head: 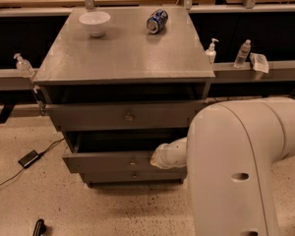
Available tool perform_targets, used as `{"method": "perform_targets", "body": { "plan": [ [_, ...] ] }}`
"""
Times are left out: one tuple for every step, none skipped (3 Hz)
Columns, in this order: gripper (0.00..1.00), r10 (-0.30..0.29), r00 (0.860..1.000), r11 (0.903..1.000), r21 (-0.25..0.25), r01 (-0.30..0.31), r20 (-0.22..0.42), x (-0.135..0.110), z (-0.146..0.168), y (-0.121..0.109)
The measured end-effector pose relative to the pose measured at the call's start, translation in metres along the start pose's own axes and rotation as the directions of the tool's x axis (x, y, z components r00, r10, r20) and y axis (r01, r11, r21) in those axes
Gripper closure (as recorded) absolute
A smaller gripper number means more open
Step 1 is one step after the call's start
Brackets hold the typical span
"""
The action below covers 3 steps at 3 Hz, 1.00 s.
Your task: Close middle drawer
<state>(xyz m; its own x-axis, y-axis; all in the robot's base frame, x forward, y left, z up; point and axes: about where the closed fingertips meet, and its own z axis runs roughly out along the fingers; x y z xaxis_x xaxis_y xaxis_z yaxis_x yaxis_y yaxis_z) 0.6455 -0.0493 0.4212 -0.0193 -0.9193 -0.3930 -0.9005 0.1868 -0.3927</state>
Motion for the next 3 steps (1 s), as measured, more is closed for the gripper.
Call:
{"method": "perform_targets", "body": {
  "plan": [
    [1.0, 0.016, 0.999, 0.9989, 0.043, -0.017, 0.03, 0.003, 0.003, -0.013],
    [1.0, 0.018, 0.999, 0.9986, 0.05, -0.02, 0.033, 0.004, 0.003, -0.016],
    [1.0, 0.027, 0.998, 0.9963, 0.08, -0.031, 0.049, 0.007, 0.005, -0.03]
  ]
}}
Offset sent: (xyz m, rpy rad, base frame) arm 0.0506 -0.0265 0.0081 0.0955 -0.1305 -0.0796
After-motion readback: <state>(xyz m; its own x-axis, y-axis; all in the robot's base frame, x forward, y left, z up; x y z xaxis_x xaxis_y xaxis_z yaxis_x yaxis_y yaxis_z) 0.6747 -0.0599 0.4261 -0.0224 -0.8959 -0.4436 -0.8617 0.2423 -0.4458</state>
